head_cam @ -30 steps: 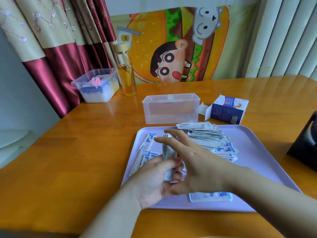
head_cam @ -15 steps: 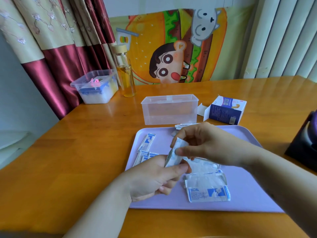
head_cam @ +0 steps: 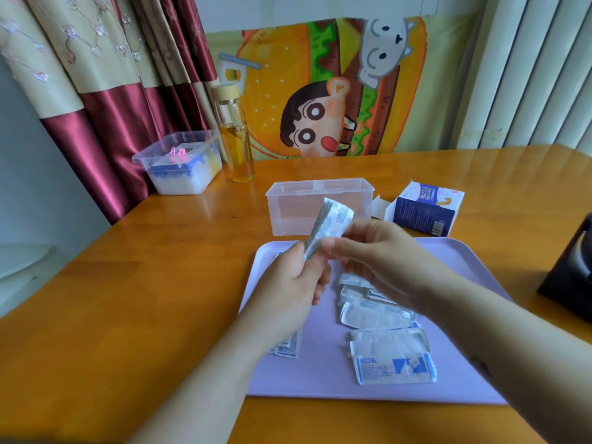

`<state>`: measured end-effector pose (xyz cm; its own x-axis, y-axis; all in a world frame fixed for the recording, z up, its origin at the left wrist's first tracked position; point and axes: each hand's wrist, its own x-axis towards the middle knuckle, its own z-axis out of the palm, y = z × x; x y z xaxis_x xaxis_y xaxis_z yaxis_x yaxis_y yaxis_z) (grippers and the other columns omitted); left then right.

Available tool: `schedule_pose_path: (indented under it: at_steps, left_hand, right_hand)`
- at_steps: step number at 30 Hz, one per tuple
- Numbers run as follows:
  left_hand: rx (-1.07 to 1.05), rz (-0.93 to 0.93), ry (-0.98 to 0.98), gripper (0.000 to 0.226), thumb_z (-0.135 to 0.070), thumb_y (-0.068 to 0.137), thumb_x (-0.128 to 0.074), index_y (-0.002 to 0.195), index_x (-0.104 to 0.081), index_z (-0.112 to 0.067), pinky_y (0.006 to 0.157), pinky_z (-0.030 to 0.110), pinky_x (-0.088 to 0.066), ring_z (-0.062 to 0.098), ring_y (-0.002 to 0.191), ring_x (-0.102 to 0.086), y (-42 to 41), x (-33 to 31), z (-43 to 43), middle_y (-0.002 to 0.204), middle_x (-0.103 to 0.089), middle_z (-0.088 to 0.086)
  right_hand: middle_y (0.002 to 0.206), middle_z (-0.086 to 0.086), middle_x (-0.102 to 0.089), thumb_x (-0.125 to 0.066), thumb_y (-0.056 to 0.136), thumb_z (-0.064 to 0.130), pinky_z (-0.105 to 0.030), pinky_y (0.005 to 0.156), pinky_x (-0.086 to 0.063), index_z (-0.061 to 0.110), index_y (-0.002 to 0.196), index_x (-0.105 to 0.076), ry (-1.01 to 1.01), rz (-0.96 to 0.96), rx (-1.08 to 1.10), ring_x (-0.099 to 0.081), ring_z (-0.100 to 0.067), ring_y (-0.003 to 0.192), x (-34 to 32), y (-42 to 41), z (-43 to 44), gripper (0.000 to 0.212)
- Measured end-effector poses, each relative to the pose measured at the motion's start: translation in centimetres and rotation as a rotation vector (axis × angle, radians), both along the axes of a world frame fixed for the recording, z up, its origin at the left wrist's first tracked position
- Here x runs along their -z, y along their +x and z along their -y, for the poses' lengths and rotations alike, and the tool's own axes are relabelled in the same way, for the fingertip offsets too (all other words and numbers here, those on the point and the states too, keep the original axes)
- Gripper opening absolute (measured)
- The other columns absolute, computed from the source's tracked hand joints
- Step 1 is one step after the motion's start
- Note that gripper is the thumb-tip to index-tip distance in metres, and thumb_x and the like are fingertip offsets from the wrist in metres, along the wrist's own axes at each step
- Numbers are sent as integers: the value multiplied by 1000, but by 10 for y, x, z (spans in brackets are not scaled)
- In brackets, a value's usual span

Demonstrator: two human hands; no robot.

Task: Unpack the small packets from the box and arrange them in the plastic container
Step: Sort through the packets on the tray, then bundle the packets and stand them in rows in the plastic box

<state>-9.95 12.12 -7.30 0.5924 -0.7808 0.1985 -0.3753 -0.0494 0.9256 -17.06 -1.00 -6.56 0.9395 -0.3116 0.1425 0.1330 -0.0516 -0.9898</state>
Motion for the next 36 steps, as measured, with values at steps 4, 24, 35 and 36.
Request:
schedule_pose_path:
  at_steps: [4, 24, 35, 36]
  left_hand:
    - [-8, 52, 9, 34, -33, 99, -39, 70, -50, -20, 55, 23, -41, 11, 53, -46, 17, 0, 6, 59, -49, -4]
    - [-358, 406, 233, 25, -19, 98, -46, 116, -63, -21, 92, 18, -32, 18, 108, -50, 175, 16, 69, 119, -43, 4]
    - [-345, 456, -86, 16, -5, 90, -57, 101, -69, -6, 79, -1, -36, 8, 93, -48, 167, 55, 61, 107, -45, 2]
    - [-331, 438, -103, 16, -6, 91, -56, 102, -69, -5, 79, 0, -38, 5, 92, -49, 165, 57, 60, 109, -44, 2]
  right_hand:
    - [70, -10, -61, -71, 79, 24, -36, 69, -34, 17, 79, -73, 30, 44, 110, -45, -26, 72, 8, 11, -7, 7]
    - [78, -6, -63, -62, 86, 16, -30, 61, -36, 3, 80, -65, -1021, -27, 557, -53, -20, 68, -32, 134, 81, 16]
    - [84, -8, -62, -71, 80, 25, -26, 57, -50, 6, 100, -60, -905, -761, 256, -61, -20, 71, -2, 206, 80, 31]
    - [89, -10, -65, -71, 80, 22, -30, 67, -55, 4, 101, -59, -862, -801, 227, -66, -22, 79, 0, 212, 80, 30]
